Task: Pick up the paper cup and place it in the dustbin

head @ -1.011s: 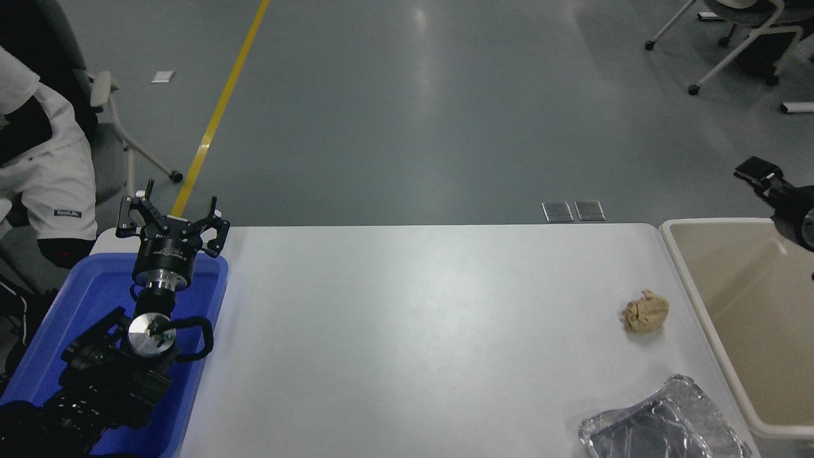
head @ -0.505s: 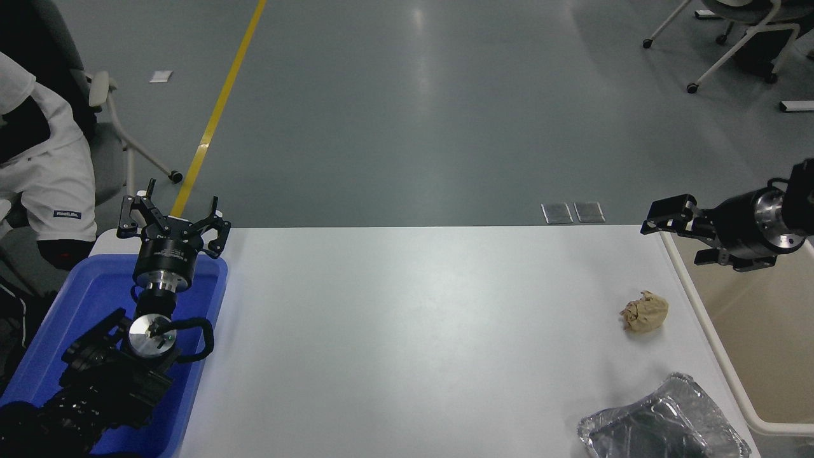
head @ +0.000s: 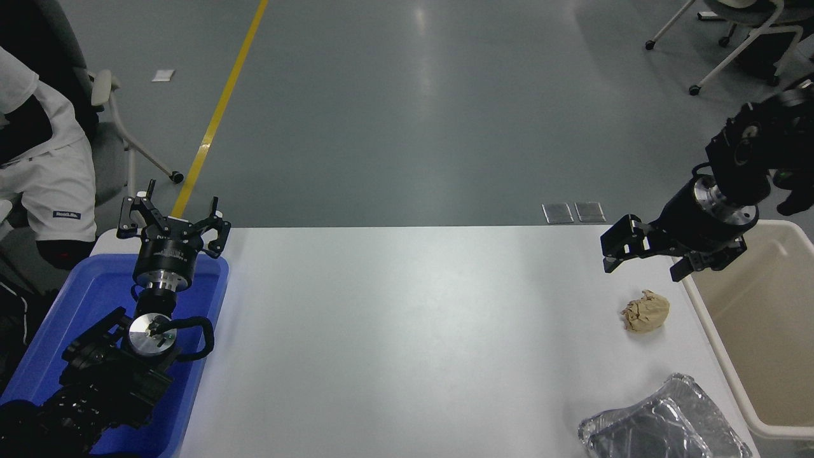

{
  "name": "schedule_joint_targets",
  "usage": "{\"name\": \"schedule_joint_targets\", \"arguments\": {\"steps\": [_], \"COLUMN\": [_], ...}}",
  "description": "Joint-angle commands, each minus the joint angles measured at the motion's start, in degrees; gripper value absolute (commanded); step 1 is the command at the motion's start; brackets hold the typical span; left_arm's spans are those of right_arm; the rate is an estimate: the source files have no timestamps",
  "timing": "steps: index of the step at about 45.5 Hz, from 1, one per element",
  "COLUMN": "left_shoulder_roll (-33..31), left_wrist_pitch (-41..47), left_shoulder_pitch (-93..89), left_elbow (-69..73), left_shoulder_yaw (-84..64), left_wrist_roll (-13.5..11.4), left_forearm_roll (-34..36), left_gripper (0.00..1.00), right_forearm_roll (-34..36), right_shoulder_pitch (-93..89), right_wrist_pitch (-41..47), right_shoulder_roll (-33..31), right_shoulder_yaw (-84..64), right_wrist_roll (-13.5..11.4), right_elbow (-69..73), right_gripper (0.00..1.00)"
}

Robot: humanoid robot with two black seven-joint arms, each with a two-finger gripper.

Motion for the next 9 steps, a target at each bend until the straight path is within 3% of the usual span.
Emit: {"name": "schedule_joint_targets", "arguments": {"steps": [1, 9], "left_shoulder_roll": [0.0, 0.0], "left_wrist_pitch": [0.0, 0.0], "left_shoulder_pitch": [0.0, 0.0], "left_elbow": [0.0, 0.0], "left_shoulder_yaw": [0.0, 0.0], "left_wrist_roll": [0.0, 0.0], "left_forearm_roll": [0.0, 0.0], "left_gripper": [0.99, 0.99], "right_forearm_roll": [-1.0, -3.5], "right_shoulder_pitch": [0.2, 0.2], "right_wrist_pitch": [2.1, 2.1], "right_shoulder_roll": [3.9, 3.9], "right_shoulder_yaw": [-0.7, -0.5], "right_wrist_roll": [0.0, 0.0], "right_elbow": [0.1, -0.1], "right_gripper": [1.0, 1.0]}}
